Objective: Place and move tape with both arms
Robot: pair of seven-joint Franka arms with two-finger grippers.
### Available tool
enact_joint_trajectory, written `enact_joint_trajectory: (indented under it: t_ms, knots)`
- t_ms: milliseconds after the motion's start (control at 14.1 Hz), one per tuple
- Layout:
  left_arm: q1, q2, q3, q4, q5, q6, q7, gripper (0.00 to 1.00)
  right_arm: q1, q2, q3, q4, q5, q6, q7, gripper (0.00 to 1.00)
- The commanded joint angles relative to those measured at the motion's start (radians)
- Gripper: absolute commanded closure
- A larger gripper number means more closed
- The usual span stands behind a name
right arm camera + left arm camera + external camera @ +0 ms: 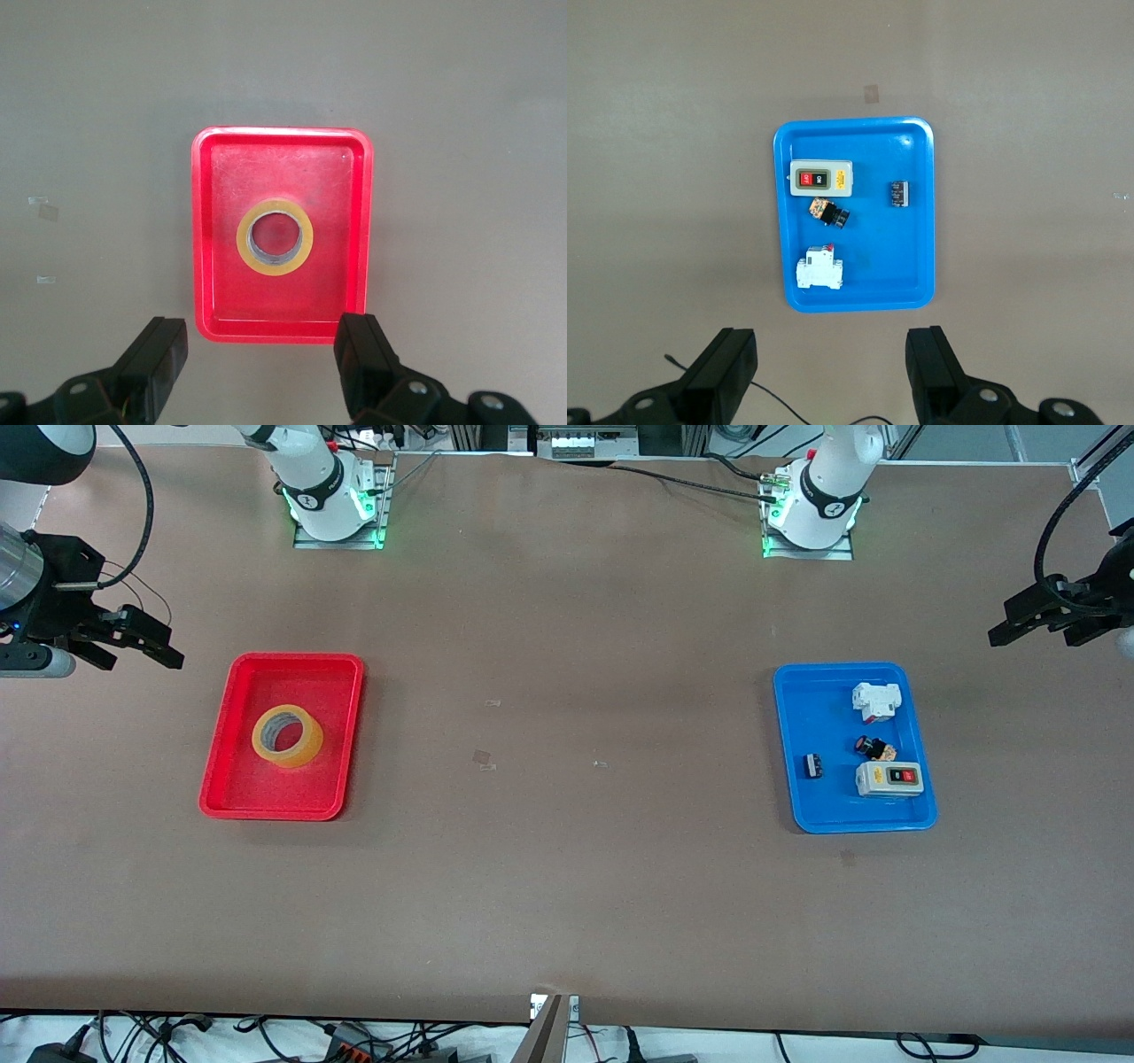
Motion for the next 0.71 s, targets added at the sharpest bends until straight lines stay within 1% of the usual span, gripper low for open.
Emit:
enact_joint_trajectory:
  t_ms: [0,355,639]
  knots:
    - [-0.003,-0.025,-0.003,-0.023,0.006,0.010,-0.007,0.00,-0.021,-0.029,0.017,0.002,0.001,-0.032,-0.013,0.00]
    - [-0.003,-0.025,-0.003,-0.023,0.006,0.010,-0.007,0.00,-0.021,-0.035,0.020,0.002,-0.006,-0.075,-0.016,0.00]
    - [-0.003,-0.025,-0.003,-0.023,0.006,0.008,-0.009,0.00,-0.020,-0.038,0.021,0.002,-0.005,-0.075,-0.017,0.00]
